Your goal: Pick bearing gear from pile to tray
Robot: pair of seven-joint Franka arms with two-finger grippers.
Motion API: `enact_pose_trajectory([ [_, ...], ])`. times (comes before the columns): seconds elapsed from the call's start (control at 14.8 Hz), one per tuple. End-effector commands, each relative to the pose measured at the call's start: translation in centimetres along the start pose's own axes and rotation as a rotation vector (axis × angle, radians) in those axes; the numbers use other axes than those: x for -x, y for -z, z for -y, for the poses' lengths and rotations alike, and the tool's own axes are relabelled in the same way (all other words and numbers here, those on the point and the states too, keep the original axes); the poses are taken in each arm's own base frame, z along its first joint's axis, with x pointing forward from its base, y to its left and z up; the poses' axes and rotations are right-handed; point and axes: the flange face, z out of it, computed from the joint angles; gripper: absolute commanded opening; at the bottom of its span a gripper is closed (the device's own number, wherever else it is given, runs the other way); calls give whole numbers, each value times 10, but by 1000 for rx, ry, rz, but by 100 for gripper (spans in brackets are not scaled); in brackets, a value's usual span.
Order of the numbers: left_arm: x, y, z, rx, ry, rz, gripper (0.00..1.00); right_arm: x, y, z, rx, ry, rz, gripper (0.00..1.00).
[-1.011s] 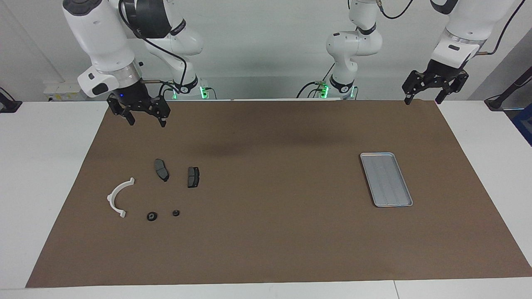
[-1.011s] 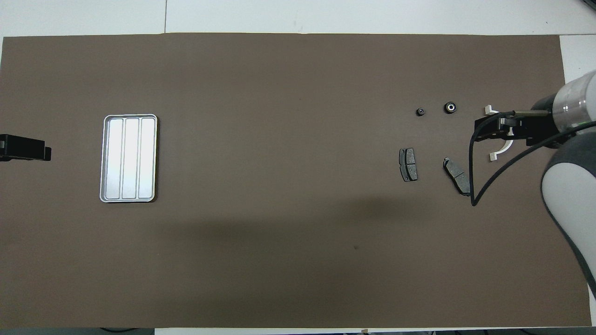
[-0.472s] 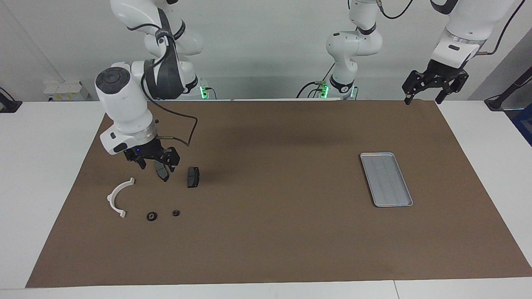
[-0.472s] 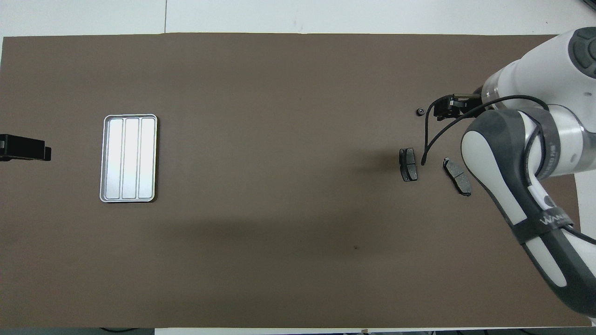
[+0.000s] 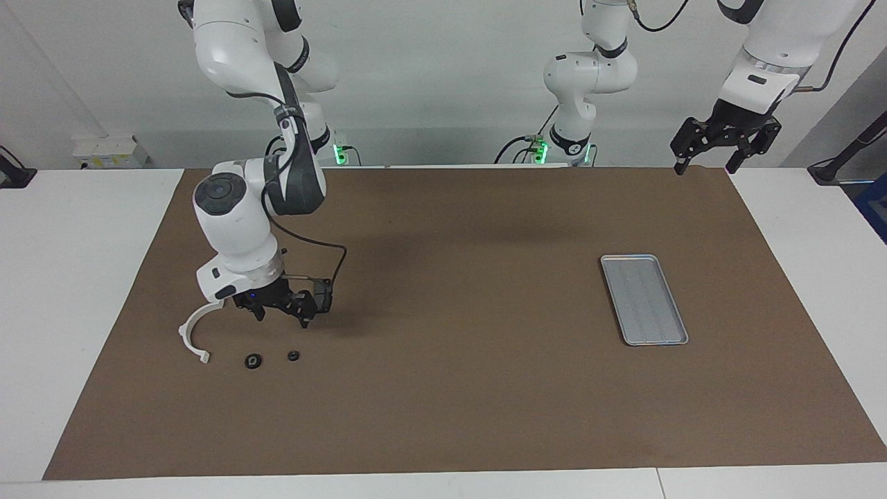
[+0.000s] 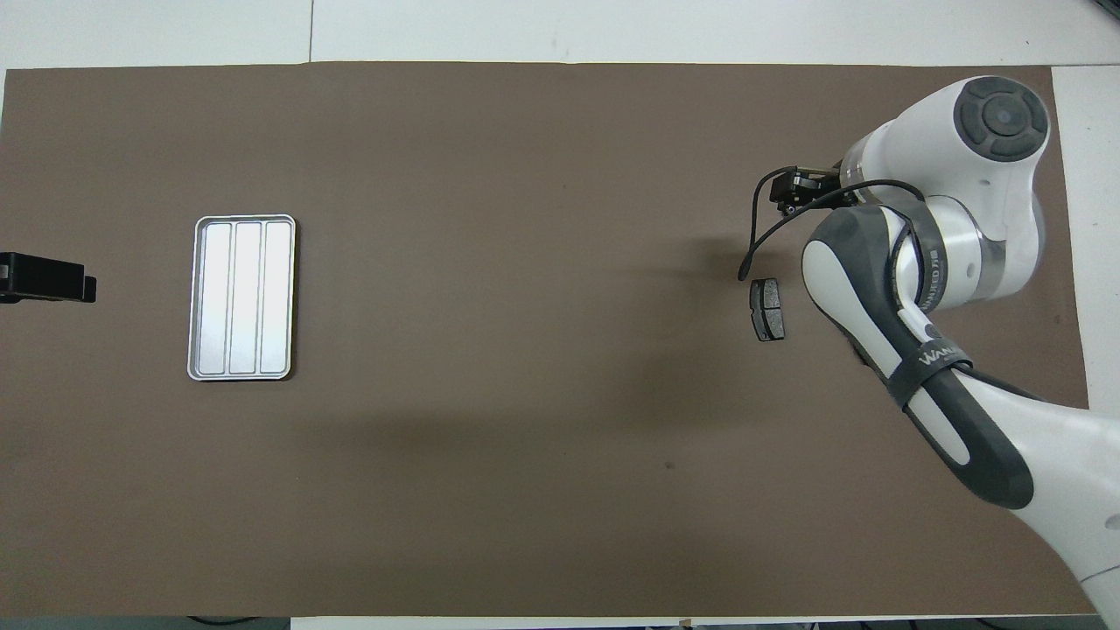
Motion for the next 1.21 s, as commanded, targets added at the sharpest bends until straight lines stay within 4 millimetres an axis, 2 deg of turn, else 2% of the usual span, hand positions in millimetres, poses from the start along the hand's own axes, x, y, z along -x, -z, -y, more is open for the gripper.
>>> enact_pose_trajectory([
  [0.0, 12, 1, 0, 12, -3, 5, 100, -24, -30, 10, 26, -64, -4, 88],
  [0.13, 12, 1, 0, 12, -3, 5, 100, -31, -57, 13, 26, -106, 10, 89],
  [0.47, 12, 1, 0, 12, -3, 5, 100, -30, -89, 12, 41, -165, 41, 90],
  [0.81, 12, 1, 0, 12, -3, 5, 100, -30, -88, 12, 38, -170, 43, 90],
  [1.15, 12, 1, 0, 12, -3, 5, 100, -35, -89, 1, 19, -198, 32, 88],
])
